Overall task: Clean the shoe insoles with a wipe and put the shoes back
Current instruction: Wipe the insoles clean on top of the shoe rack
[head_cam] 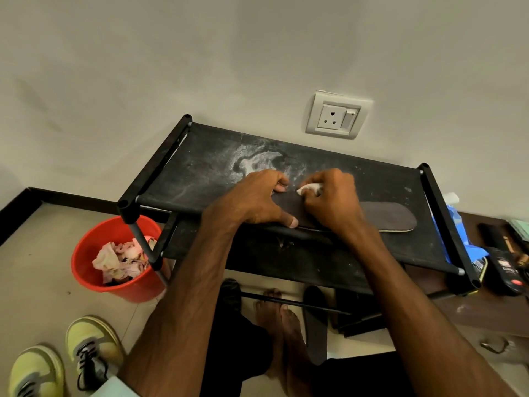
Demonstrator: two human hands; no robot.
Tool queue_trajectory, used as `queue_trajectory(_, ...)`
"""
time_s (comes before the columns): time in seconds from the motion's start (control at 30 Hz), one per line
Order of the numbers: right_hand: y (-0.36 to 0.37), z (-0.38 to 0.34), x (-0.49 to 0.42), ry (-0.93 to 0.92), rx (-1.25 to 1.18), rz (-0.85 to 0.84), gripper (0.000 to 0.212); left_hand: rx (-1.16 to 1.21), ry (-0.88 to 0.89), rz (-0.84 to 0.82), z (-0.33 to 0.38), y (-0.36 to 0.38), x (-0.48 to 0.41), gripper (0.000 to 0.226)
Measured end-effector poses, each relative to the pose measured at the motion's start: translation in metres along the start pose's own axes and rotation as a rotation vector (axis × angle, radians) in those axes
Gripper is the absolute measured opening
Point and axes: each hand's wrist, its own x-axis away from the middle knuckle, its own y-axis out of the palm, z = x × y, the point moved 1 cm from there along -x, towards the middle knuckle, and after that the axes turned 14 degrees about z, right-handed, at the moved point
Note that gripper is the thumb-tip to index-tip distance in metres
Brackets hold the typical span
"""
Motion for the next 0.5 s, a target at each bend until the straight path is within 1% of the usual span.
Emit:
queue_trajectory(0.1,-0.005,0.012,-0.006,0.076,0.026,0.027,0.015,-0.003,-0.011,0.001,-0.003,0.001,0.0,0.1)
queue_trajectory(0.2,0.002,0.001,0.0,0.024,0.043,0.01,0.016,-0.013,-0.01,0.003,-0.003,0.0,-0.001,0.107)
queue_trajectory(0.3,0.013,-0.017,0.007,-0.077,-0.007,-0.023,0.012,-0.012,-0.011,-0.009,-0.002,-0.001,0.0,0.117)
queue_trajectory(0.37,0.015,-0.023,0.008,-0.126,-0.032,-0.054,0.012,0.014,-0.017,-0.007,-0.002,-0.002,0.0,0.119)
queue_trajectory(0.43,0.012,-0.019,0.004,-0.127,-0.038,-0.063,0.019,0.027,-0.028,-0.004,-0.003,-0.002,0.001,0.121)
queue_trajectory(0.5,0.004,-0.006,-0.003,-0.073,-0.016,-0.042,0.019,0.018,-0.028,0.002,-0.003,-0.001,0.002,0.123)
